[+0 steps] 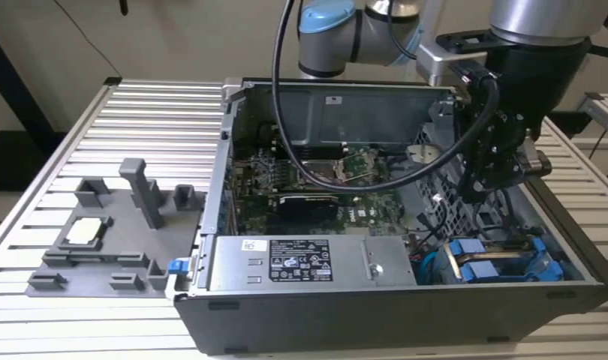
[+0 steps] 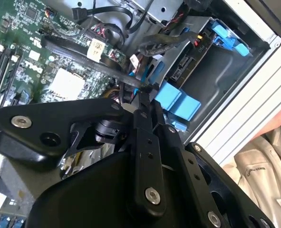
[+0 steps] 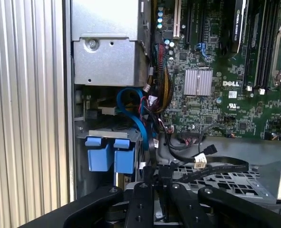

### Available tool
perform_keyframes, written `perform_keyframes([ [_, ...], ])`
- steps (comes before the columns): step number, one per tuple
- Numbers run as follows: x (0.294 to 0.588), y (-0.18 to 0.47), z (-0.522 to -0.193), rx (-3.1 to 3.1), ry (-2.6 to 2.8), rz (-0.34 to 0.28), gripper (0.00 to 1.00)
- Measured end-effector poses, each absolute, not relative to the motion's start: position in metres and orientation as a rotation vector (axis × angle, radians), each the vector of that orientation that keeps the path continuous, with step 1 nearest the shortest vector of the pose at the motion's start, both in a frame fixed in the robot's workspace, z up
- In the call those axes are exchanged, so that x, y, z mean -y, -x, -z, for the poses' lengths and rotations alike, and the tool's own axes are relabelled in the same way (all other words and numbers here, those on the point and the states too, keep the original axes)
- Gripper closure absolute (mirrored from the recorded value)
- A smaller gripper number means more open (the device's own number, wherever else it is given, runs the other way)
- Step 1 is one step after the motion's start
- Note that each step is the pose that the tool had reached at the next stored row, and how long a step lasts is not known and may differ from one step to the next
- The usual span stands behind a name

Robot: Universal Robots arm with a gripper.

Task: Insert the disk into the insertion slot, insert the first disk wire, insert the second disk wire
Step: 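Insert the second disk wire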

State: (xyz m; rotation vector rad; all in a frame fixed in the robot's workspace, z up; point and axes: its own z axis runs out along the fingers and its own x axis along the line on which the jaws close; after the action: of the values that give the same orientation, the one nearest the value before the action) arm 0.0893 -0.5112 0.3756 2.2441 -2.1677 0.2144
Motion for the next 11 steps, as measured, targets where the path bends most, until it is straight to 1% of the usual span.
perform_keyframes([
  [4, 0.5109, -0.0893, -0.3771, 2.162, -2.24, -0.223, 0.83],
  [5, 0.5104, -0.0893, -0.3775, 2.16, -2.238, -0.227, 0.81],
  [6, 0.509, -0.0892, -0.3775, 2.156, -2.235, -0.233, 0.75],
  [8, 0.5051, -0.0893, -0.3775, 2.148, -2.23, -0.245, 0.75],
  [9, 0.5033, -0.0893, -0.3775, 2.145, -2.228, -0.25, 0.69],
  [11, 0.5013, -0.0894, -0.378, 2.138, -2.229, -0.256, 0.69],
])
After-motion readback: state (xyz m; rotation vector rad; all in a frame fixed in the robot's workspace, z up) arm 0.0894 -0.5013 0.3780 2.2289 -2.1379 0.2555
